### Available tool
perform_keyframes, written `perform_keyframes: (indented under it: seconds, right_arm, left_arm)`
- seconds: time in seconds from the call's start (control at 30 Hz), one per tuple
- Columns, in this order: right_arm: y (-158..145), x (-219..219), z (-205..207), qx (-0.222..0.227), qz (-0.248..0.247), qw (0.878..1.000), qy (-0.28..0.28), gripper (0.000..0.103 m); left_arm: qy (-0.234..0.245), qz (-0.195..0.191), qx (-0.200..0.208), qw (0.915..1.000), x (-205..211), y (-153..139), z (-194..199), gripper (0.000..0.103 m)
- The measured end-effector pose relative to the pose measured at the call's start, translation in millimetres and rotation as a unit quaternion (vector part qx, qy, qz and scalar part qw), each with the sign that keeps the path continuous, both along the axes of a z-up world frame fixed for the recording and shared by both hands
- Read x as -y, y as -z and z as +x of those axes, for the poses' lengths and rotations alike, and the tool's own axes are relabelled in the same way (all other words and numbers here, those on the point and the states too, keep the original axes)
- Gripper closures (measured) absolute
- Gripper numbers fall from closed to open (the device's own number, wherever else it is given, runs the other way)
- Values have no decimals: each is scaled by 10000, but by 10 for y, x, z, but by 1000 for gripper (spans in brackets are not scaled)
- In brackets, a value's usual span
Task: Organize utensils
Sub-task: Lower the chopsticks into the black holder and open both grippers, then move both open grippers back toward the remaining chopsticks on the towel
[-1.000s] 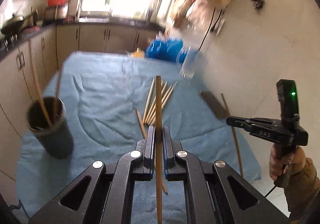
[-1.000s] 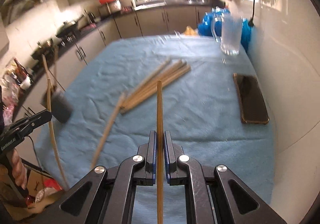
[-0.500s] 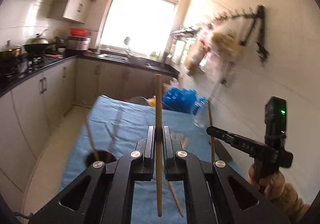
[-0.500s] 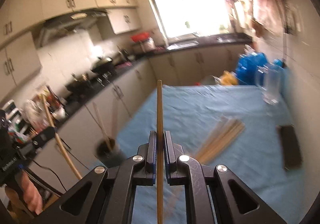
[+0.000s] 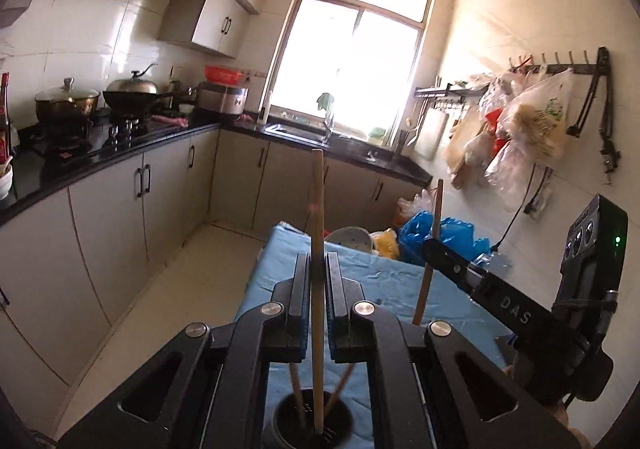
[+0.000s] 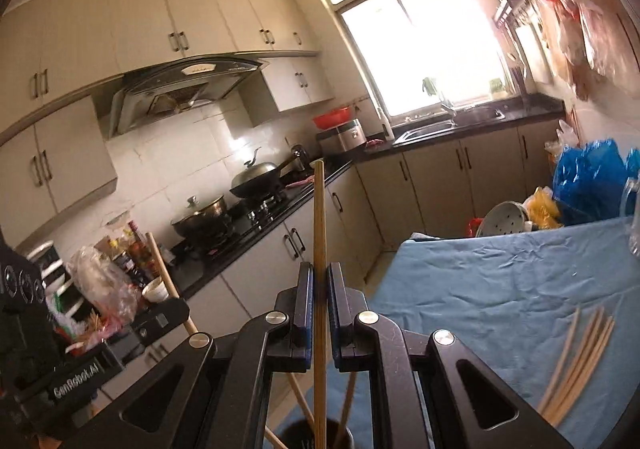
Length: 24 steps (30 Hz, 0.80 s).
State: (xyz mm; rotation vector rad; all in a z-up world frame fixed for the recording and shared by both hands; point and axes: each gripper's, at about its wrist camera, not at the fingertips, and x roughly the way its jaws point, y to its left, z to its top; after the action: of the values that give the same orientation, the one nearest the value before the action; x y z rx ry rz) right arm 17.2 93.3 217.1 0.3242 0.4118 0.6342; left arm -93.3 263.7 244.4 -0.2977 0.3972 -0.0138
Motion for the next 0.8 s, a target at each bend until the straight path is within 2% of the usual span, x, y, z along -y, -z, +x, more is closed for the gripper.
perform_keyframes:
  seconds: [0.17, 0.27, 0.5, 0.57, 0.63, 0.7, 0.8]
  right_arm:
    - [208, -130, 147, -89, -116, 9998, 95, 96]
    - [325, -213, 142, -47, -374, 9993, 64, 96]
    - [428, -196, 87, -87, -568, 9983, -13, 94]
    - [422, -168, 72, -118, -596, 9982, 12, 87]
    - [407, -118, 52, -125, -557, 9984, 36, 74]
    - [366, -41, 15, -119, -515, 9986, 86, 74]
    - [293, 129, -45, -97, -479, 9987, 172, 72]
  left_arm:
    - [96, 16, -325, 9994, 16, 301, 184, 97]
    - [112, 33, -444, 9989, 42, 413, 226, 97]
    - [54, -43, -533, 9986, 41, 472, 181, 96]
    - [34, -99, -518, 9986, 45, 450, 127, 95]
    - [-25, -112, -493, 9987, 38, 421, 72, 88]
    - [-106, -119, -413, 9990, 34, 387, -6, 78]
    - [-211, -104, -244, 9994, 66, 305, -155, 77]
